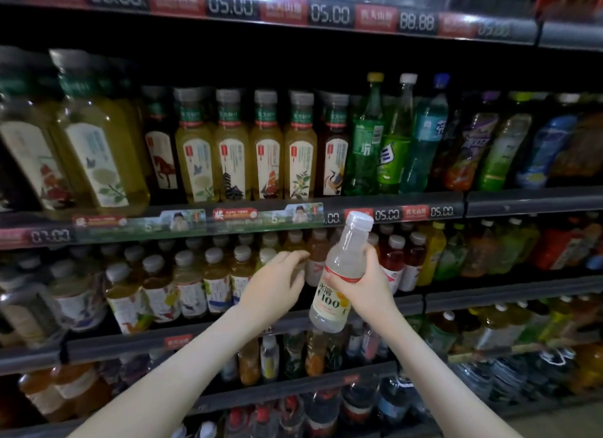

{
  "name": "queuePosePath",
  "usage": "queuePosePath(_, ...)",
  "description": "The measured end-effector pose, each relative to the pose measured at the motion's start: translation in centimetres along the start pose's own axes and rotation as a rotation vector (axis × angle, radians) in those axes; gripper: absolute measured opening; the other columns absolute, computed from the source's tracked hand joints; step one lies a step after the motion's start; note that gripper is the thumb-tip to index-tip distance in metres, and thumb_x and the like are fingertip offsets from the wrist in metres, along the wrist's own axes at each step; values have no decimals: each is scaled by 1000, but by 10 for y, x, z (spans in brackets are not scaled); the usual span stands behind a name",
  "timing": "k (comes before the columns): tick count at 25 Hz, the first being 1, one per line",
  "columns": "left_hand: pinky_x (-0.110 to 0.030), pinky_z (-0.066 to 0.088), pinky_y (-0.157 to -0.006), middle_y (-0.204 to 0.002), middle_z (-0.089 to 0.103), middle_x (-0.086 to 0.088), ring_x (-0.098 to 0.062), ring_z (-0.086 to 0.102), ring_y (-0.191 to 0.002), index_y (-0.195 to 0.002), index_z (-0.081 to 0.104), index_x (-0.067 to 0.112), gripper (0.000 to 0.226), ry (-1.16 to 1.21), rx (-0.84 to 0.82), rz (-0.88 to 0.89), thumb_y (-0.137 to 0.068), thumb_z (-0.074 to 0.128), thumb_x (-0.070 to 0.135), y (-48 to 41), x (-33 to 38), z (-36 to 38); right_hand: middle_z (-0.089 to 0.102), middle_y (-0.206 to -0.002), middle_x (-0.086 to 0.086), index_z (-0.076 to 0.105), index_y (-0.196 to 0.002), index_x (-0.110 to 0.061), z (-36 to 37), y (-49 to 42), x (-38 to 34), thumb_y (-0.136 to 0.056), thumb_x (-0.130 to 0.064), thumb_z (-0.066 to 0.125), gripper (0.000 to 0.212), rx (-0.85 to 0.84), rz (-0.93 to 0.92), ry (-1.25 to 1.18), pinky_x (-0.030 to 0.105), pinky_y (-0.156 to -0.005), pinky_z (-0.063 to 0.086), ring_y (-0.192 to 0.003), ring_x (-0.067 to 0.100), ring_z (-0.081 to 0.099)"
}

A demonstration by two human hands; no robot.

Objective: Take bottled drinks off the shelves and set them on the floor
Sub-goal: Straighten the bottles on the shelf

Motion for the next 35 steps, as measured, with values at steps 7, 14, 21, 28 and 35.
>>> queuePosePath(7, -33, 44, -94, -124, 59, -7, -23, 55, -111, -133, 51, 12, 46, -90, 272, 274, -88, 59, 12, -82, 75, 5, 61, -112, -12, 42, -124, -31, -98, -44, -46, -73, -23, 82, 65, 317, -211, 5, 11, -79, 47, -98, -8, 58)
queuePosePath(14, -52, 27, -105, -131, 57, -8, -31, 46, -124, -136, 50, 22, 55, -299, 503, 271, -82, 58, 16, -174, 163, 74, 55, -122, -2, 37, -130, -27, -236, -96, -30, -75, -20, 79, 70, 480, -378, 35, 24, -92, 47, -112, 10, 55)
queuePosePath(21, -51, -1, -110, -143, 39, -27, -34, 23, -139, -149, 23, 19, 84, -517, 672, 90, -79, 65, 43, -280, 204, 88, 53, -118, -18, 35, -121, -44, -297, -155, -11, -74, -17, 81, 71, 399, -468, -8, 23, -93, 48, -112, 0, 54)
queuePosePath(28, -61, 30, -99, -124, 44, -26, -42, 34, -123, -143, 12, 23, 97, -176, 730, 30, -69, 73, 35, -298, 213, 78, 53, -118, -12, 37, -118, -42, -298, -183, -2, -73, -19, 81, 67, 327, -544, -113, 14, -89, 47, -111, 1, 54)
queuePosePath(35, -7, 35, -99, -129, 33, 7, 13, 35, -123, -138, 12, 18, 100, 244, 921, 341, -69, 83, 8, -217, 203, 86, 51, -120, -11, 35, -125, -36, -290, -189, 2, -72, -24, 81, 71, 348, -560, -128, 24, -97, 48, -114, 1, 52)
Point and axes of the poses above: each hand's wrist, its own y-axis away from the middle knuckle, its own z-axis out of the palm, x = y × z, the point moved 6 cm from there along -y, towards the middle knuckle
